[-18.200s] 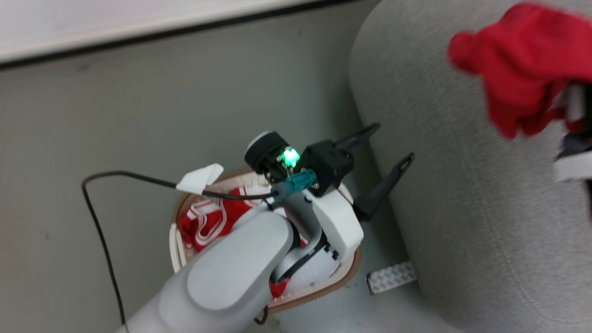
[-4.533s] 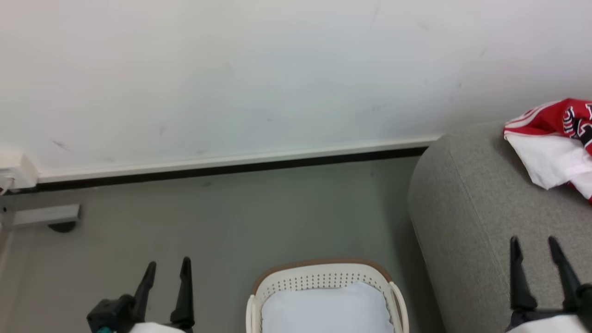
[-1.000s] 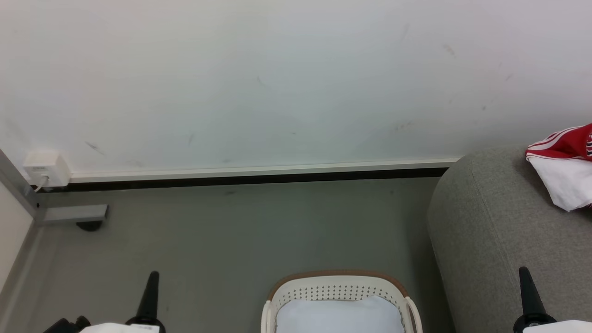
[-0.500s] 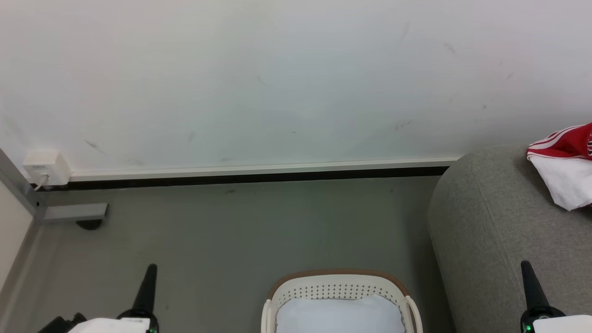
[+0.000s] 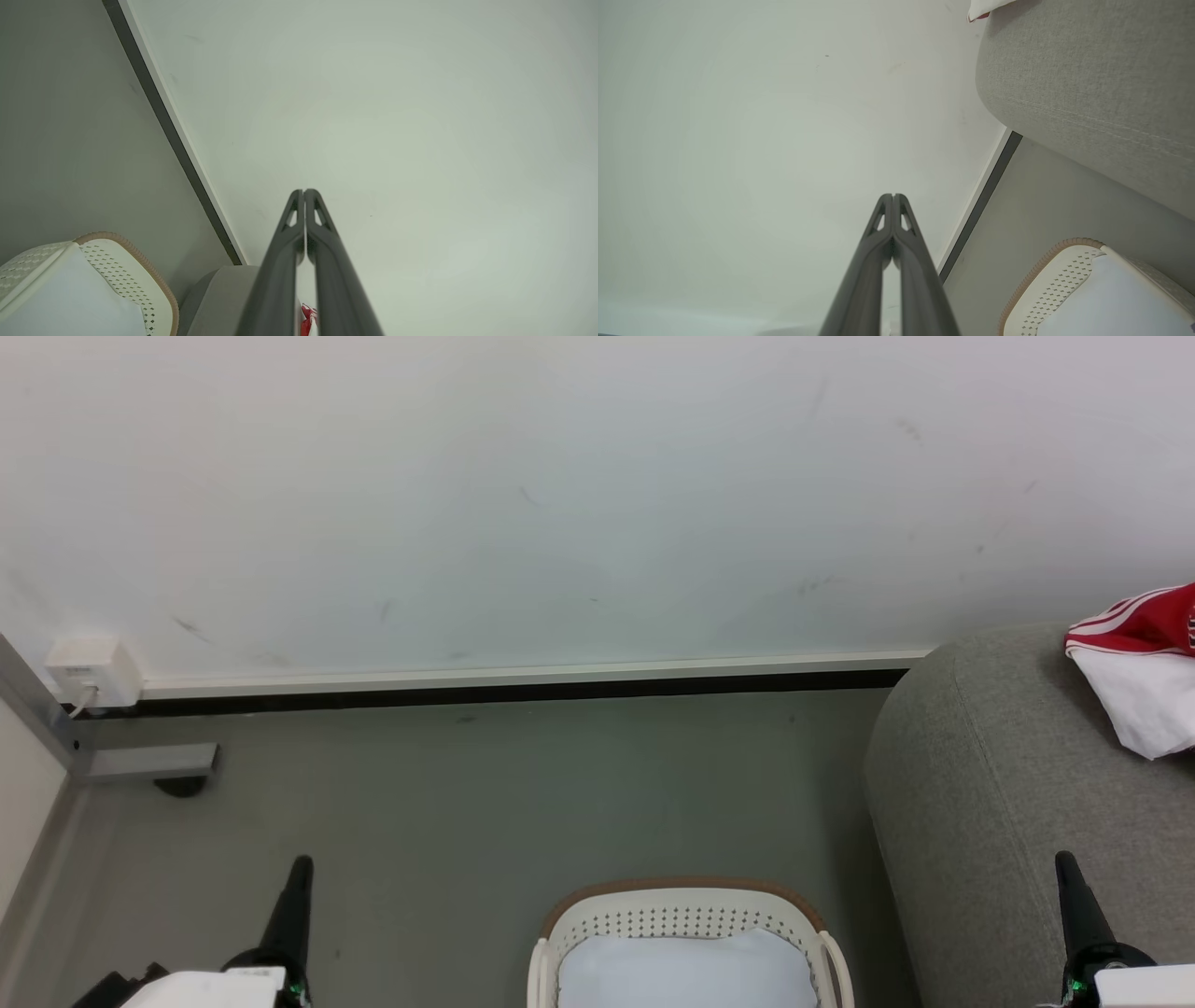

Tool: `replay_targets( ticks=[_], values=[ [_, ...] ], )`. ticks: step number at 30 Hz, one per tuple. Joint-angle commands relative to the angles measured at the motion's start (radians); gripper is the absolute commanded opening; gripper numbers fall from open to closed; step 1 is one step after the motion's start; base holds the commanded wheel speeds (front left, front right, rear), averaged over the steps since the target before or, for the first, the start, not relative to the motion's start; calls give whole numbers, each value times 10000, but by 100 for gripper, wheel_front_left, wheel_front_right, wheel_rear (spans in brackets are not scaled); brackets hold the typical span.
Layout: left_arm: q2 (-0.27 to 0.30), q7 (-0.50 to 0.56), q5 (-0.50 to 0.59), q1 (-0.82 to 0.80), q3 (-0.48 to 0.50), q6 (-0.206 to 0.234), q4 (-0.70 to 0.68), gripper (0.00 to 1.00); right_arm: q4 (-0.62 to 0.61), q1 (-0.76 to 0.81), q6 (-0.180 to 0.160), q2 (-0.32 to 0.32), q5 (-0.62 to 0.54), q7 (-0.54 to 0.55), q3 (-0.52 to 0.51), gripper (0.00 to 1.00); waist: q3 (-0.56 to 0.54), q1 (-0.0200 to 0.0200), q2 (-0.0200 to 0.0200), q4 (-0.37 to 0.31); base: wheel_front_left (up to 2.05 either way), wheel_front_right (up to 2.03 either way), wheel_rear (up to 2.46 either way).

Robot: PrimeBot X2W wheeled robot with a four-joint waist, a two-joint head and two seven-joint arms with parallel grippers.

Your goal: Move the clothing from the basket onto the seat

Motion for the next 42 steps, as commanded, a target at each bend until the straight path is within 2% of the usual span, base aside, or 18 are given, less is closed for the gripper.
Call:
replay_targets(
  ticks=[1,27,42],
  values=[
    [88,98,-308,-167,70,-44,-81,0,-77,-213,-13,-96,217,76,-41,0,4,-1,-1,1,0,0,0],
    [96,574,-2077,-343,242,-119,-159,0,-177,-392,-17,-105,2023,569,-185,0,81,-1,-1,15,0,0,0],
    [93,576,-2051,-334,239,-110,-153,0,-173,-376,-17,-103,1986,570,-181,0,82,-1,-1,16,0,0,0]
  ],
)
